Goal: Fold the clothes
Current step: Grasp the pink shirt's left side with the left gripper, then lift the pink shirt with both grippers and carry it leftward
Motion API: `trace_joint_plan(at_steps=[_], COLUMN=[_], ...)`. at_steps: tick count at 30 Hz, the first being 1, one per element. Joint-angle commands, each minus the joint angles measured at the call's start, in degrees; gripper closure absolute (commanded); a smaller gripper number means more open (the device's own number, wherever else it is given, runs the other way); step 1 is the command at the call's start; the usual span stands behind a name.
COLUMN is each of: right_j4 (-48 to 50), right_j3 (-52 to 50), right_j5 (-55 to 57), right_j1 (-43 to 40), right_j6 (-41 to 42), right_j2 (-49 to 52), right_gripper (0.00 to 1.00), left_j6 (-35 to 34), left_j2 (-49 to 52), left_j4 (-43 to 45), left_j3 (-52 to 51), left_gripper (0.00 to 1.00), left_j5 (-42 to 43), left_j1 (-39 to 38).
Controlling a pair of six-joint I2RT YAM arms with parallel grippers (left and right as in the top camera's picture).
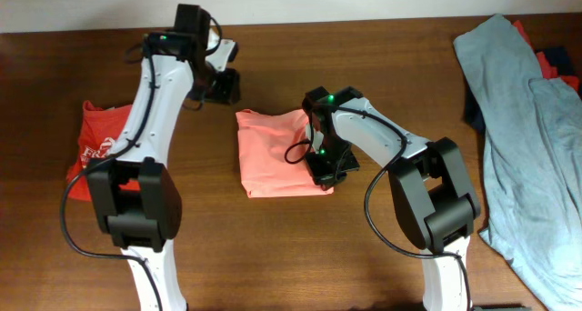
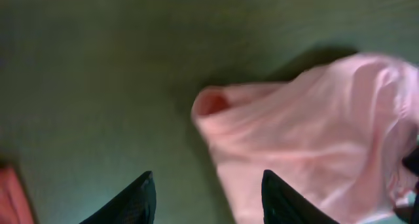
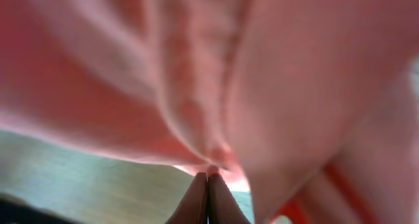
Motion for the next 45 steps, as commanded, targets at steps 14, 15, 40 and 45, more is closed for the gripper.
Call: trace_joint_plan(at_steps=[14, 15, 40, 45], right_j4=[0.17, 0.39, 16.96, 14.32], right_j3=[-0.70, -1.03, -4.68, -3.32], right_j5=[-3.21, -3.19, 11.21, 11.06], right_j1=[-0.22, -0.22, -9.81, -10.84], right_j6=[2.23, 2.23, -2.01, -4.79], right_j2=[0.17, 0.20, 0.24, 0.15], right_gripper=[0.90, 0.89, 0.86, 0.83], left_j6=[3.82, 3.82, 2.78, 0.79], left_j2=[12.02, 12.72, 16.09, 15.45], left_j4=[0.98, 0.37, -27.98, -25.38], left_j3=[1.07, 1.07, 1.07, 1.20], left_gripper=[0.48, 0.48, 0.60, 0.60], left_j5=[1.51, 1.49, 0.00, 0.28], left_j1=[-4.68, -4.68, -4.68, -4.68])
